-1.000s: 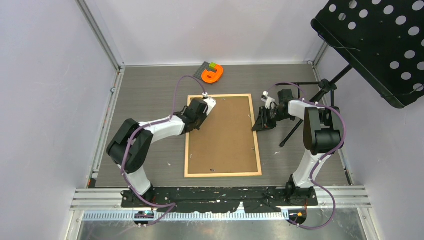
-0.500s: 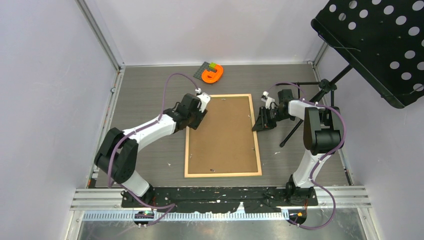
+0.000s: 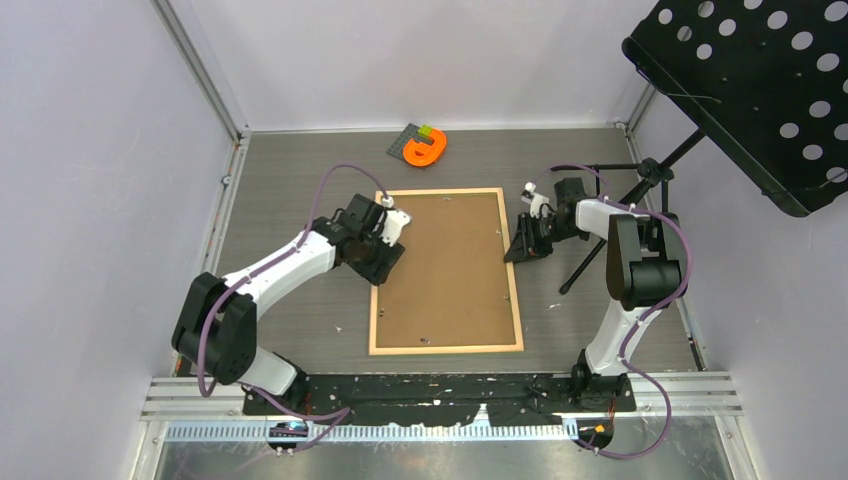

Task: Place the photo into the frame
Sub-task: Install the photo frame at the center of the board, then move the photo frame to the center of the board.

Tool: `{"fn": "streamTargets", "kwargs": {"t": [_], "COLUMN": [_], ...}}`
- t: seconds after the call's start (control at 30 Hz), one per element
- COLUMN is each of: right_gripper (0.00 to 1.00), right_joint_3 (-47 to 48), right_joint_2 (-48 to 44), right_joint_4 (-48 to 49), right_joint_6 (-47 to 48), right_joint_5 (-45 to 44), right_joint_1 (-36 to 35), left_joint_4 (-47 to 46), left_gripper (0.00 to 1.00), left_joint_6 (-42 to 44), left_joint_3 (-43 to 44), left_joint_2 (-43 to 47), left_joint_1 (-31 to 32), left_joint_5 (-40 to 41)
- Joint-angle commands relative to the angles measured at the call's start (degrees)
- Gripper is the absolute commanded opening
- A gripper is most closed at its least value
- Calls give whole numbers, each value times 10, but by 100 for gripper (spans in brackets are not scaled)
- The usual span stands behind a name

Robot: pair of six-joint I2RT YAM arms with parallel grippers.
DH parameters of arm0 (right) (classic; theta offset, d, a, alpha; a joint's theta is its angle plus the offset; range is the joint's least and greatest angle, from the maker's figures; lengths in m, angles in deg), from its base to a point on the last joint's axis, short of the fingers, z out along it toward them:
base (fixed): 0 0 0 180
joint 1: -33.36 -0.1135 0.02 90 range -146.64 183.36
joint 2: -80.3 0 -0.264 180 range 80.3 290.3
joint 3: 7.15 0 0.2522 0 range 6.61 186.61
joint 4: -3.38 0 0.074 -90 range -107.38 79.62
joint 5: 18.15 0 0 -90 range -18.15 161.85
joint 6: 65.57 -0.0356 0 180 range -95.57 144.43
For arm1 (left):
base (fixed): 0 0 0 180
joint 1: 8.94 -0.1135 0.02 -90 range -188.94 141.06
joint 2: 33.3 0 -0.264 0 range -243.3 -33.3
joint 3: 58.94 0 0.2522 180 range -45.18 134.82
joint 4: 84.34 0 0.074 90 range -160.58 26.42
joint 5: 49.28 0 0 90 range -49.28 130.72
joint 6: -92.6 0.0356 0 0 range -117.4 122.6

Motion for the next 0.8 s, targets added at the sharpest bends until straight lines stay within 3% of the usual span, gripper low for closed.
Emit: {"fn": "streamTargets", "kwargs": {"t": [0.0, 0.17, 0.3, 0.77], "right_gripper": [6, 6, 6, 6], "right_joint_3": [12, 10, 11, 26], "right_joint_2": [3, -2, -5, -1], "right_joint_4": [-8, -8, -7, 11], "right_joint_6": [22, 24, 26, 9], "right_joint_5": [0, -2, -5, -49], "right_joint_1": [-14, -16, -17, -17], "left_joint_4": [62, 59, 61, 60], "left_gripper": [60, 74, 93, 90], "left_joint_6": [6, -5, -17, -49], "left_joint_3": [-9, -40, -44, -37], "left_joint_2": [1, -4, 1, -42], "left_joint_1": [2, 2, 3, 10], "left_joint_5": [-74, -82, -79, -91]}}
